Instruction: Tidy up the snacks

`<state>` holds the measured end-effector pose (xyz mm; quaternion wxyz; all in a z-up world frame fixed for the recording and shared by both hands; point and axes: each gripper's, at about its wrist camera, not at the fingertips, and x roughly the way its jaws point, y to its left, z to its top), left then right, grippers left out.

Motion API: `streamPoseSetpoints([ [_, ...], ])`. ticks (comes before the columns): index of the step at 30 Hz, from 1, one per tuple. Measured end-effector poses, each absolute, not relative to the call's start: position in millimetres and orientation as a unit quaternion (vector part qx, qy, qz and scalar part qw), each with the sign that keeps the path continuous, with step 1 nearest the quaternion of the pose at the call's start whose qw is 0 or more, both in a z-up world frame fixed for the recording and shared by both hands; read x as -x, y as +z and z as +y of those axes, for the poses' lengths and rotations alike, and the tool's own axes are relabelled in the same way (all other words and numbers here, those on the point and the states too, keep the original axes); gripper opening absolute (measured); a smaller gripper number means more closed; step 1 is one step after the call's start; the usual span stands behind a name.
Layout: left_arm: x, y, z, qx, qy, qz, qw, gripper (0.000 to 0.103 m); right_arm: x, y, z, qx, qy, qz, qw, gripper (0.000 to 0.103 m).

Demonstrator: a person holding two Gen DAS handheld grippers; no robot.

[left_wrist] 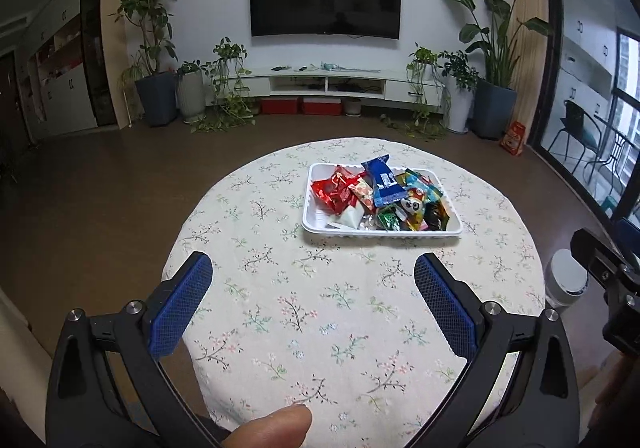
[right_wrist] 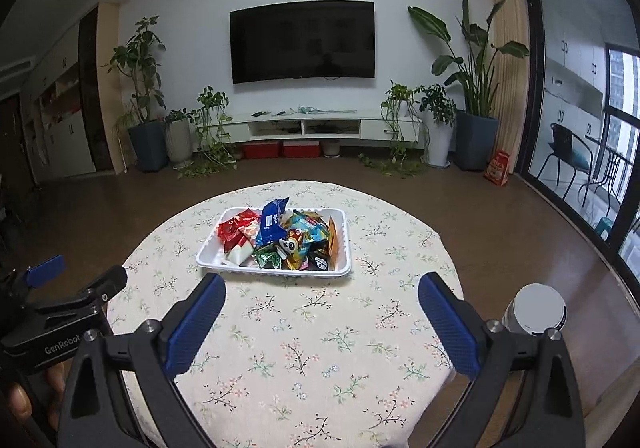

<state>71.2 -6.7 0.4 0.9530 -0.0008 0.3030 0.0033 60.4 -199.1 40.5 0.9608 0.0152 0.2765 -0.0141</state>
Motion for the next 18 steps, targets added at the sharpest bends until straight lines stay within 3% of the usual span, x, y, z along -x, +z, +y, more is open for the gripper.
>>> streamPoseSetpoints([
  [18,-60.8,-14.6,1.5,0.001,0.004,0.335,0.942,0.103,-52.9,32.7,-189.9,-0.014,-0.019,0.309,0.951,0.099],
])
